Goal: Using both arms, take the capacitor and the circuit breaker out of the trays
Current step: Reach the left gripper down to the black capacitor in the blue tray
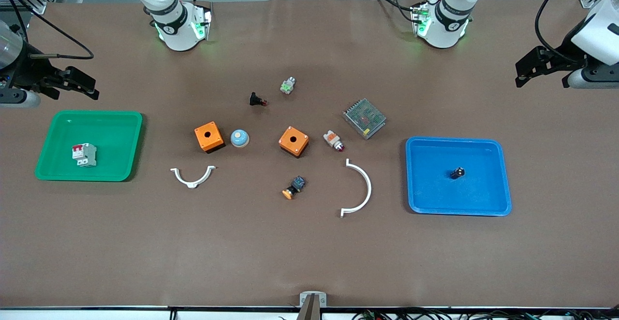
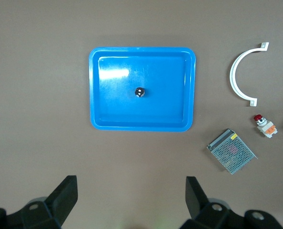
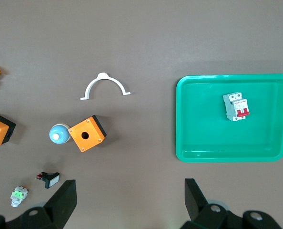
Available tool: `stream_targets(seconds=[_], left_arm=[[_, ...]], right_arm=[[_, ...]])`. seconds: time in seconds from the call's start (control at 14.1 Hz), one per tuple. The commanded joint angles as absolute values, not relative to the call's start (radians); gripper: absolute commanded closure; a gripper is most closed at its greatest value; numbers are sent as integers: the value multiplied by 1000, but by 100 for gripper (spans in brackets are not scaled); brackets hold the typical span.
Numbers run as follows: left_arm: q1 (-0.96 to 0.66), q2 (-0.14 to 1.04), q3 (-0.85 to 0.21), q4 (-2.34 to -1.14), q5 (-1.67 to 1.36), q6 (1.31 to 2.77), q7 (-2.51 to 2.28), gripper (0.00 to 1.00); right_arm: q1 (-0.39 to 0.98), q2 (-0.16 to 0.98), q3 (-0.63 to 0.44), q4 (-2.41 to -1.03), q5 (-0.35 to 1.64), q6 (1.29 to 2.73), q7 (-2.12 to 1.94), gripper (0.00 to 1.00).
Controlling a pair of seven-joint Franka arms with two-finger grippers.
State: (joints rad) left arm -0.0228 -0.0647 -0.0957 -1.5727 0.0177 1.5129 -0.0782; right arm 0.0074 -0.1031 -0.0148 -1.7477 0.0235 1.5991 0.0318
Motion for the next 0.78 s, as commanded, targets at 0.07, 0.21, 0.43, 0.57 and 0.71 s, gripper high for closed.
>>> stream_targets(seconds=[0.07,0.21,0.43,0.57,0.71], left_arm=[[-21,-58,-89,-1554,8,1511,-55,0],[-21,-31,-87,-1549,17,1511,-61,0],[-20,54,-87,-1494,21,1519,-61,0],[-14,125,-86,-1518,32,1563,-63,0],[-3,150,-86,-1622,40,1710,-61,0]], right_arm=[[-5,-109,-11,-1741,32,1589,40,0],[-3,-107,-11,-1724,31,1589,40,0],[0,-101,-9,-1712,32,1591,40,0],[2,-101,-8,-1704,34,1589,40,0],[-3,-101,-9,-1697,32,1586,28,0]])
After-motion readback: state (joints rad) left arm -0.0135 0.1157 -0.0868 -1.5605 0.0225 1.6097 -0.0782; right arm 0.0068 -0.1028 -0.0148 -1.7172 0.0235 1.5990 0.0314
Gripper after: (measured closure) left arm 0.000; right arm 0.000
